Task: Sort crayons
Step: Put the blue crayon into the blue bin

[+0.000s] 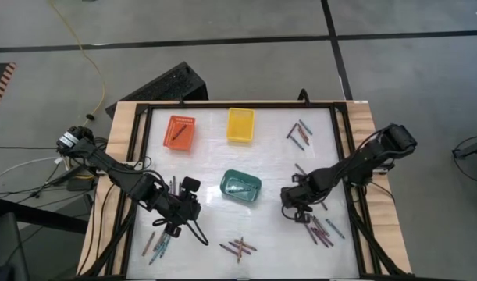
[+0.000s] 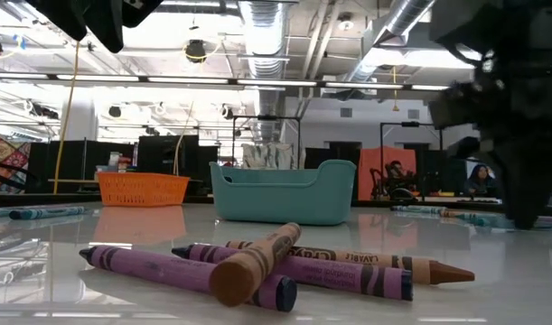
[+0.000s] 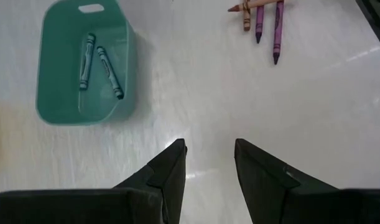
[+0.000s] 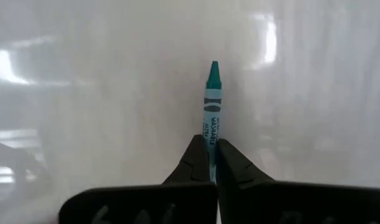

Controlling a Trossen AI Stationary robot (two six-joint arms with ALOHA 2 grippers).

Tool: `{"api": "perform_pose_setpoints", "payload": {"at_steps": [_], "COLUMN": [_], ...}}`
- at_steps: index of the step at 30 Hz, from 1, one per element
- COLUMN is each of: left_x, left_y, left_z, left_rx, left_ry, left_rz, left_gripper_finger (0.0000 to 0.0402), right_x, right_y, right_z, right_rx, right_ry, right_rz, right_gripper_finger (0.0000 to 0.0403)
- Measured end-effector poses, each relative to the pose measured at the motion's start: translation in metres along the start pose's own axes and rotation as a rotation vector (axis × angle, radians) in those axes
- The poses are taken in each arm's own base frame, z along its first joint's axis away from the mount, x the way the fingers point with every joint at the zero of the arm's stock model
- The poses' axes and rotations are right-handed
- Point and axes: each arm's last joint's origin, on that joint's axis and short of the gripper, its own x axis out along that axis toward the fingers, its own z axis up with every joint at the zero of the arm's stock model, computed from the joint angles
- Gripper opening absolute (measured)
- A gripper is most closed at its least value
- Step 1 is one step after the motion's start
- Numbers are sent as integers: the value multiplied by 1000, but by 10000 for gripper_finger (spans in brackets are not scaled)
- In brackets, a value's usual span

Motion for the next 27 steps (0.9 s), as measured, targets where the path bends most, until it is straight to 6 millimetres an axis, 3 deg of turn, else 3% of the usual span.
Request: {"api": "perform_pose_setpoints", "payload": {"at_steps": [19,27], "left_x": [0,0], "left_y": [0,1], "left_z": [-6,-10], "left_rx": [15,13], "left_ry": [61,101], "left_rz": [5,16], "left_gripper_finger": [128,128], "right_x": [-35,-68], "right_y": [15,22], "right_z": [38,69], "right_rx": [-70,-142], "right_ry": [-133,-295], "right_rz": [45,38], "right_gripper_finger": [4,4]}}
